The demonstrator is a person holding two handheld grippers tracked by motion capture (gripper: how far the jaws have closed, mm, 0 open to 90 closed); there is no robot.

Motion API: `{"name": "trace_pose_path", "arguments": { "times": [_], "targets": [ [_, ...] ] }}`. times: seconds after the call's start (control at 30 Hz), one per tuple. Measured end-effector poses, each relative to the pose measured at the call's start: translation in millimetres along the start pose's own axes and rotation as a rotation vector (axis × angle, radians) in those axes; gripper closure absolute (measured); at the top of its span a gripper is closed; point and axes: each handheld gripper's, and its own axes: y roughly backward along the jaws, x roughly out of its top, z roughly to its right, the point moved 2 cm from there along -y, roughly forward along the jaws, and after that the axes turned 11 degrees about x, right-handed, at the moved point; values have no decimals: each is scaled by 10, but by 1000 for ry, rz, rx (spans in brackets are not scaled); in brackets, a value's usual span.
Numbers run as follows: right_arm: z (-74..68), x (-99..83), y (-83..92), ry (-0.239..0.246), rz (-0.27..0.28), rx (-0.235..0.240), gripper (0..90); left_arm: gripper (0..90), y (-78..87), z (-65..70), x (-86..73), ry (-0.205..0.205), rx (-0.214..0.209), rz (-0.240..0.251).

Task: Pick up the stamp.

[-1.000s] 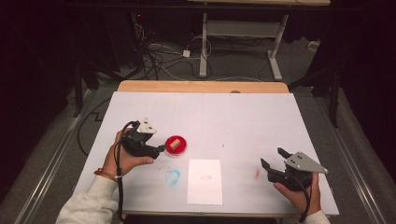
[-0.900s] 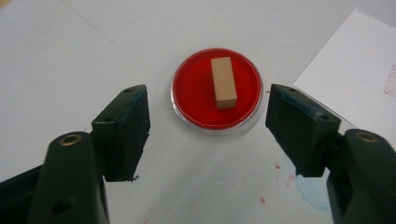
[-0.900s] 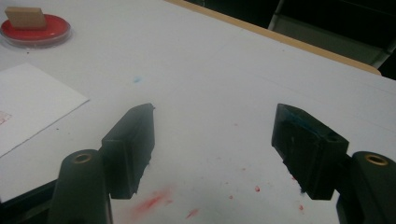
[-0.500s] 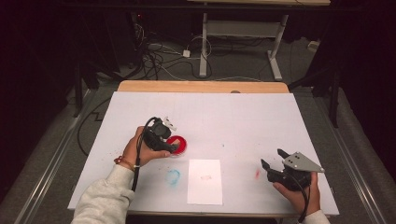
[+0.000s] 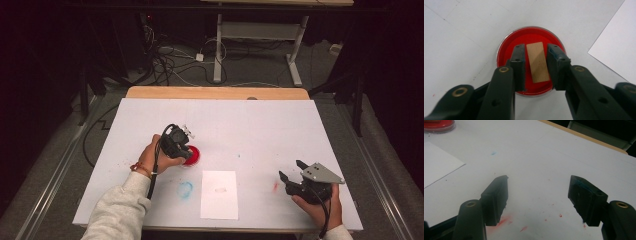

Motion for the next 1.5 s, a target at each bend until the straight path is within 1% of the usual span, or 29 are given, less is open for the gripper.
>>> {"name": "trace_pose_path", "arguments": {
  "times": [0.03, 0.3, 0.4, 0.53, 0.67, 0.77, 0.87, 0.93, 1.0, 1.13, 1.23, 1.37, 1.5],
  "targets": [
    [0, 1, 0, 0, 1, -1, 329, 734, -6, 4, 1, 0, -2, -1],
    [3, 2, 1, 0, 5, 10, 328, 739, -11, 27, 10, -20, 10, -11],
    [5, 4, 2, 1, 4, 10, 329, 739, -20, 24, 11, -17, 10, -13],
    [6, 11, -5, 2, 6, 12, 329, 736, -31, 35, 18, -24, 18, -20],
    [7, 6, -2, -6, 3, 11, 332, 736, -41, 31, 22, -24, 14, -24],
    [17, 4, 15, -13, 8, 7, 334, 738, -46, 40, 28, -29, 21, -28],
    [22, 9, 22, -14, 10, 2, 335, 740, -50, 44, 26, -26, 21, -27],
    [20, 14, 12, -15, 11, 3, 335, 740, -56, 39, 19, -11, 14, -23],
    [14, 16, 1, -14, 7, 5, 336, 740, -58, 34, 15, -7, 9, -21],
    [15, 39, -18, -10, 12, 7, 336, 741, -61, 27, 7, -6, 6, -13],
    [17, 37, -40, -10, 5, 12, 337, 741, -63, 10, -9, 5, -7, -4],
    [12, 28, -54, -6, 0, 18, 336, 741, -62, 22, -12, 7, 0, -3],
    [14, 24, -49, -9, 1, 19, 336, 741, -62, 18, -26, 16, -2, 4]
  ]
}}
